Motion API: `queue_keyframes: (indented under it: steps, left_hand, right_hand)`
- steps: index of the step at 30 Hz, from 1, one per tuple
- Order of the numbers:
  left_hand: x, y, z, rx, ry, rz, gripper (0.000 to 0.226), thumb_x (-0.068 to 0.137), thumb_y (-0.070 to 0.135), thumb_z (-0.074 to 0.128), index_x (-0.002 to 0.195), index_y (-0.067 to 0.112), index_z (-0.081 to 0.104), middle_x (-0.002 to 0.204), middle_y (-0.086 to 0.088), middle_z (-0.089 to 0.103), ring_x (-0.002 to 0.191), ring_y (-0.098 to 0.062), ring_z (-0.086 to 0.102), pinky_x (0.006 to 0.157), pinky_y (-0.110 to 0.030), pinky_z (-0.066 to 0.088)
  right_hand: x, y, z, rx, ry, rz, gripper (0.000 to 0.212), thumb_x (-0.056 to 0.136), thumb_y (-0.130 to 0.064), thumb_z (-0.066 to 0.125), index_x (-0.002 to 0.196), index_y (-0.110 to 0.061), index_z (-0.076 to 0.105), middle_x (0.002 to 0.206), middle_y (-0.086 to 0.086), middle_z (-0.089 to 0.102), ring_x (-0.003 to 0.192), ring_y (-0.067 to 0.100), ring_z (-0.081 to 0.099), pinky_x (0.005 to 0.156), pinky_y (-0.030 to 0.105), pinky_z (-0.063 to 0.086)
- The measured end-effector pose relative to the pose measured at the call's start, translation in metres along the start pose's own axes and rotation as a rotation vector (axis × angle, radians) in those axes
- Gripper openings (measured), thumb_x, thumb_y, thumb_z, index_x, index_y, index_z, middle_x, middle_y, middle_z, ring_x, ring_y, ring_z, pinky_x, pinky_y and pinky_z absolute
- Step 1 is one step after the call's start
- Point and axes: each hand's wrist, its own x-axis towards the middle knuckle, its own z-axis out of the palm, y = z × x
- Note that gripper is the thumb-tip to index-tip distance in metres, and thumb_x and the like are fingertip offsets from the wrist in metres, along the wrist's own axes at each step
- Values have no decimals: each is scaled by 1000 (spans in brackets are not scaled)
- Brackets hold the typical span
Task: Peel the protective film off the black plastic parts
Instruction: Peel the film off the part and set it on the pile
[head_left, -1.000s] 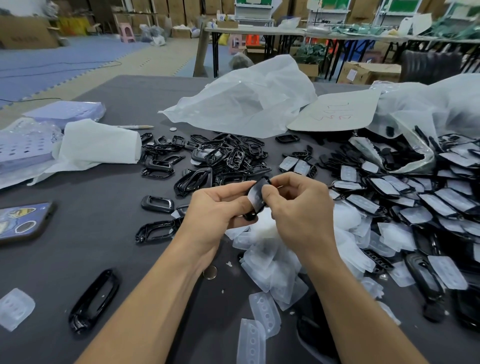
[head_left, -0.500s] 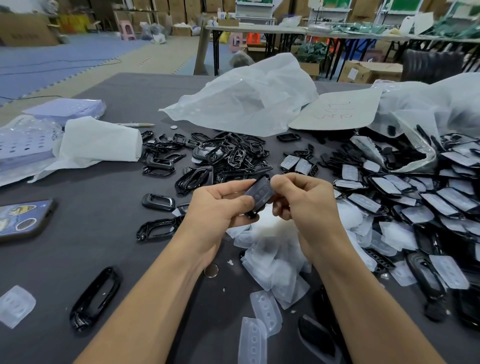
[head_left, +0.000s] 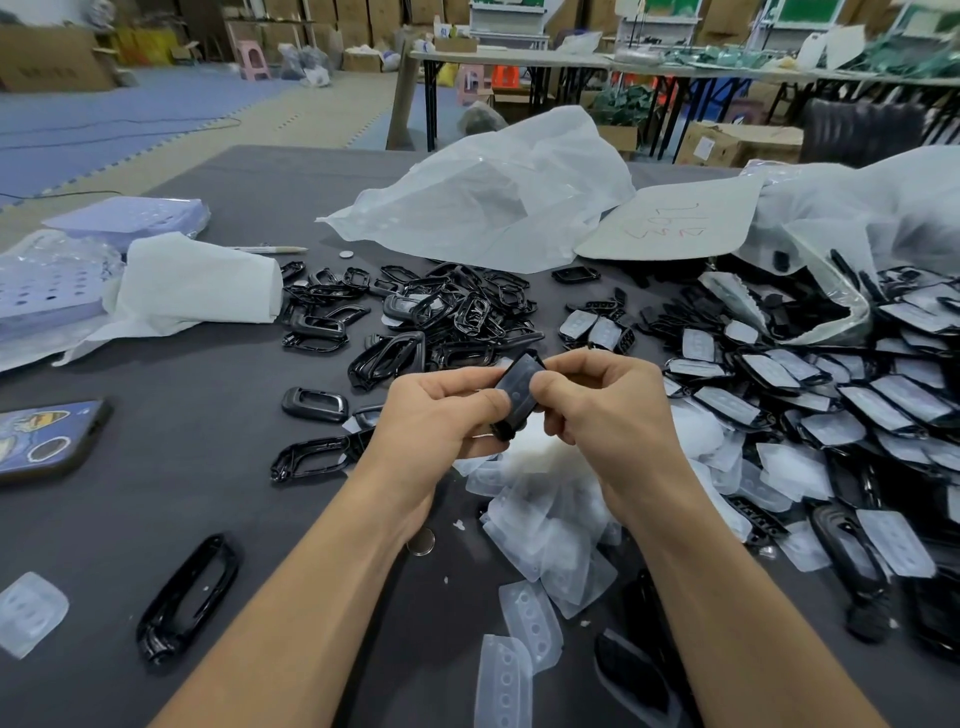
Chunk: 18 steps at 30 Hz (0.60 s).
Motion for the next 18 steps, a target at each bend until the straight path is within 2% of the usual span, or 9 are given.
queue_keyframes:
  steps: [3, 5, 7, 12, 18]
  left_hand:
    - [0, 1, 3, -13, 65, 10, 20, 90, -4, 71, 96, 12, 82, 83, -13, 80, 63, -14, 74, 55, -22, 57]
    - [0, -1, 3, 7, 85, 19, 19, 90, -5, 72, 100, 9, 80, 83, -14, 80, 68, -18, 75, 55, -22, 57]
    - [0, -2, 4, 28, 83, 35, 19, 90, -5, 72, 101, 8, 79, 83, -15, 80, 69, -19, 76, 56, -23, 57]
    - [-2, 0, 4, 51, 67, 78, 26, 89, -5, 72, 87, 18, 85, 81, -16, 79, 58, -16, 72, 51, -22, 55]
    - [-3, -1, 6, 111, 92, 94, 25, 86, 4, 79, 81, 27, 83, 78, -12, 79, 62, -18, 73, 55, -25, 58]
  right_hand:
    - [0, 0, 2, -34, 2, -10, 16, 77, -7, 76, 70, -22, 77, 53, 0, 64, 46, 15, 54, 46, 22, 41]
    - [0, 1, 3, -47, 8, -14, 19, 77, -8, 76, 71, -26, 77, 53, 0, 65, 46, 15, 54, 47, 25, 42]
    - [0, 0, 4, -49, 6, -13, 18, 77, -8, 75, 71, -26, 77, 55, 1, 66, 47, 15, 55, 49, 27, 43]
    - [-1, 0, 4, -31, -24, -33, 16, 82, -13, 76, 72, -26, 78, 55, -2, 66, 48, 14, 54, 50, 24, 43]
    - [1, 1, 5, -63, 28, -47, 18, 84, -8, 75, 71, -20, 77, 56, 4, 66, 47, 15, 53, 52, 32, 45]
